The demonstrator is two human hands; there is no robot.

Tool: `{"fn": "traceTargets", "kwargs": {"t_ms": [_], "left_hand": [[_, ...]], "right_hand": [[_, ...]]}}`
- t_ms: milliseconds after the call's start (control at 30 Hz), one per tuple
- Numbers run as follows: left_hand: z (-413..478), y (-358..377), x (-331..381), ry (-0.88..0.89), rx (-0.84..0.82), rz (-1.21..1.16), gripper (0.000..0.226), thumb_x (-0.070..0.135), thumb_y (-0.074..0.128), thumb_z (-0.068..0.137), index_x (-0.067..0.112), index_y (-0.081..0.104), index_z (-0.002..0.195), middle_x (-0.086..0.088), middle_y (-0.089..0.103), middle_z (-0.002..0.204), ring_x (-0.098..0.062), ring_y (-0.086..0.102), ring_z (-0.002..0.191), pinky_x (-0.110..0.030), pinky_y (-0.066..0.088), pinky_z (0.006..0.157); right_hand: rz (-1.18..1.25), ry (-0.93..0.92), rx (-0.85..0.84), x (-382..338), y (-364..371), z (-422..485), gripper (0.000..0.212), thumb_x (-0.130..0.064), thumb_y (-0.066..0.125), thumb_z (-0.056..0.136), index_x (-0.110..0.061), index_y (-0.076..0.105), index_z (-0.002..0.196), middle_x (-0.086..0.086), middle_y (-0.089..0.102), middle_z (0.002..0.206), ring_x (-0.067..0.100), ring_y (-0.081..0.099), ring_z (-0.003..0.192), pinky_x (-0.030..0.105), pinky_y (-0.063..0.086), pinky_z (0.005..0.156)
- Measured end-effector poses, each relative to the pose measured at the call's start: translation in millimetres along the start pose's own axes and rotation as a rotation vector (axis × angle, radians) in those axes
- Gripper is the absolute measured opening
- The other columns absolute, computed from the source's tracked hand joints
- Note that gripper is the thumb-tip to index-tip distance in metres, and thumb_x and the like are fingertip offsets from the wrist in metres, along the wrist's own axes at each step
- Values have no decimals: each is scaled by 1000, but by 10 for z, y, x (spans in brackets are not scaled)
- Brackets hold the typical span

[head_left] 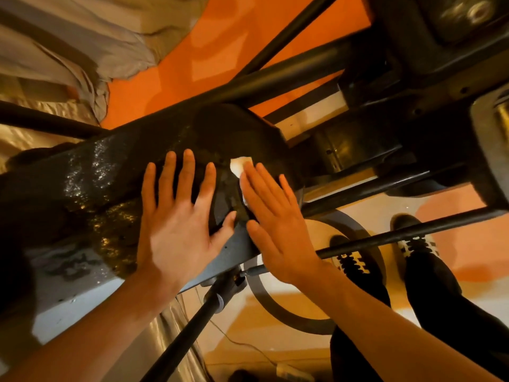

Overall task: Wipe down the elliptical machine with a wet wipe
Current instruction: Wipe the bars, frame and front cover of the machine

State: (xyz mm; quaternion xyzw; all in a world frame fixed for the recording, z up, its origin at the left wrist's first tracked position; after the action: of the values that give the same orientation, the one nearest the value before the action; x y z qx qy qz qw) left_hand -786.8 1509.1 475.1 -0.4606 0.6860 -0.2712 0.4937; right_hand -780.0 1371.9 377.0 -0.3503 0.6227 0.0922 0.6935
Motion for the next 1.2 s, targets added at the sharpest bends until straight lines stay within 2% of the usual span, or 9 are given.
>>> {"fn": "traceTargets", "kwargs": {"t_ms": [100, 167, 267, 300, 467, 533, 767, 1000, 1200], "left_hand": [[-2, 14, -6, 2, 3, 0, 76, 62, 36, 100, 7, 40, 153, -31, 35, 159, -50, 27, 150, -64, 15, 125], [-5, 35, -9, 4, 3, 3, 76, 61, 38, 100, 7, 41, 153, -31, 34, 159, -50, 28, 150, -65, 16, 124], [-2, 37, -7, 5, 2, 11, 76, 61, 40, 99, 7, 42, 153, -30, 34, 160, -50, 28, 150, -65, 17, 124], [-3, 42, -10, 5, 1, 13, 76, 61, 41, 99, 8, 42, 153, -30, 33, 160, -50, 28, 150, -65, 17, 124], [-5, 63, -9, -1, 18, -8, 74, 60, 37, 101, 8, 44, 153, -29, 35, 161, -50, 29, 151, -65, 20, 123], [-2, 67, -12, 1, 29, -29, 72, 60, 37, 102, 9, 45, 152, -29, 36, 160, -50, 30, 151, -66, 21, 122], [17, 74, -22, -18, 39, -79, 72, 60, 45, 98, 9, 49, 150, -29, 37, 160, -49, 30, 151, -65, 20, 123], [7, 53, -19, -18, 76, -109, 74, 59, 50, 98, 6, 49, 150, -30, 36, 160, -50, 30, 150, -64, 16, 125], [-9, 73, -18, -37, 128, -152, 74, 59, 51, 98, 8, 49, 151, -27, 36, 161, -48, 30, 151, -60, 18, 126]], "right_hand": [[-58, 50, 4, 260, -35, 87, 64, -42, 14, 110, -3, 27, 160, 11, 19, 169, 23, 10, 159, 50, 10, 128], [41, 302, 62, 506, -136, 374, 63, -40, 10, 111, -1, 31, 157, 15, 27, 166, 28, 17, 157, 52, 16, 127], [459, 865, 45, 732, -279, 733, 62, -54, 17, 110, -19, 43, 154, 6, 43, 159, 27, 28, 153, 51, 13, 128], [488, 870, 36, 696, -306, 807, 65, -60, 17, 108, -23, 42, 155, 3, 42, 159, 25, 28, 153, 51, 13, 128], [39, 121, -36, 101, -145, 766, 71, -55, 2, 106, -13, 17, 161, 5, 15, 170, 18, 5, 158, 45, 7, 129], [-32, 78, -88, 88, -135, 700, 73, -58, 1, 105, -16, 17, 162, 1, 10, 171, 13, -2, 158, 43, 2, 129], [120, 75, -23, 58, -252, 833, 65, -39, 38, 101, -13, 29, 160, 4, 27, 168, 15, 15, 158, 38, 3, 130], [-173, -376, -405, 60, -374, 992, 63, -39, 27, 108, -8, 22, 162, 6, 12, 172, 19, 4, 159, 44, 7, 129], [-437, -515, -458, 290, -454, 1106, 64, -43, 22, 108, -10, 14, 163, 9, 8, 172, 26, 3, 159, 50, 11, 128]]}}
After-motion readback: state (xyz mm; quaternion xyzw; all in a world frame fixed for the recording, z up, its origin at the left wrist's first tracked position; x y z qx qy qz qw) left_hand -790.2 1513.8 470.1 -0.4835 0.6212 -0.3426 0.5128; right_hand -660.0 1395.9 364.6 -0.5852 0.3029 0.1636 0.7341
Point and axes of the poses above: each hand's wrist, its own z-axis towards the middle knuckle, its own y-axis out of the palm, x = y × z, the point moved 4 cm from there along z, towards the middle knuckle
